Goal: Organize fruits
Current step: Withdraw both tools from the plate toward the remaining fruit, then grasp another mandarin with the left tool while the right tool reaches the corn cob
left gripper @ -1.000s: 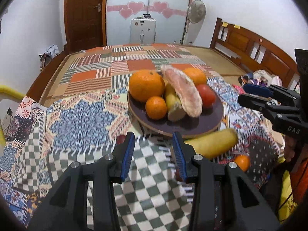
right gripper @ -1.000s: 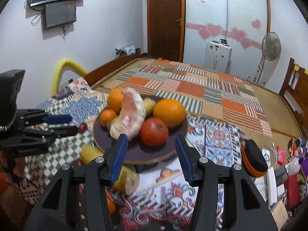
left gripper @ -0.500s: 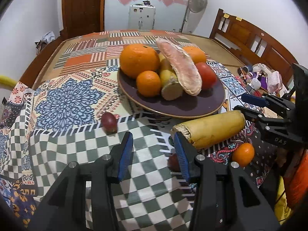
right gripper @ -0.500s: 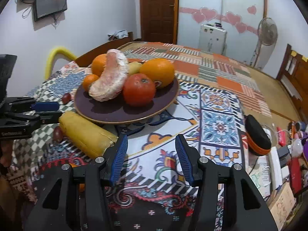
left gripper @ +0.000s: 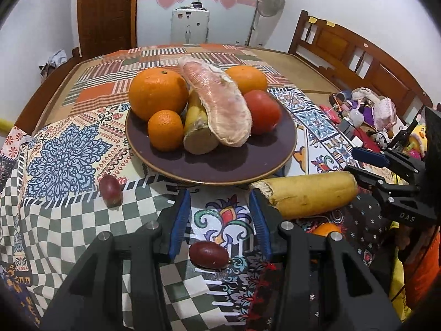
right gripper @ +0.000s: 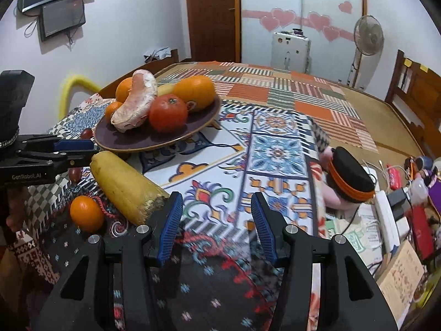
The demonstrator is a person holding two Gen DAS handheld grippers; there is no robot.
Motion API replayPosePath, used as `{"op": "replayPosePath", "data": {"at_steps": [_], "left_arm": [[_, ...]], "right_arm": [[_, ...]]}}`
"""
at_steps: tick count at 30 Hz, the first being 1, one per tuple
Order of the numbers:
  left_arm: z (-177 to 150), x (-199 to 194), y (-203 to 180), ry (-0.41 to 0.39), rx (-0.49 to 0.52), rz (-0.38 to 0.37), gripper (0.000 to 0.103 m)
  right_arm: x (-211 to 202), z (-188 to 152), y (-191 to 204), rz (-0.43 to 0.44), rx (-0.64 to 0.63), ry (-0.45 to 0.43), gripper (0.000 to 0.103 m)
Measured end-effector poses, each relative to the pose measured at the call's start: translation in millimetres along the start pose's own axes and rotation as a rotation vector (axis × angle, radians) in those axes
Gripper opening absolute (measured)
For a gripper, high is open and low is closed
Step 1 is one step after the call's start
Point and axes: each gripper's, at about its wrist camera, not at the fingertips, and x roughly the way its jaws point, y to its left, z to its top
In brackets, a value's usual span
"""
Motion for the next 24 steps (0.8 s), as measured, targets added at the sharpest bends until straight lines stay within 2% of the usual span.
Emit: {"op": "replayPosePath", "data": {"at_steps": [6, 11, 14, 24], "left_arm": [[-2.4, -22.2, -4.0, -0.036, -0.019, -0.032, 0.044], [-14.2, -36.8, -24.0, -0.045, 0.003, -0.058, 0.044], [-19.2, -42.5, -38.7, -0.057, 0.017, -0.071, 0.048], [-32.7, -24.4, -76.8, -0.024, 0.063, -0.074, 0.048]], "right_arm": [[-14.1, -2.0, 1.0, 0.017, 0.008, -0.027, 0.055], [-23.4, -5.7, 5.0, 0.027, 0.001, -0.042, 0.055], [-29.1, -9.0, 6.8, 0.034, 0.003, -0.048, 0.056], [-37.3, -17.6, 5.3, 0.047, 0.006, -0.044, 0.057]]}}
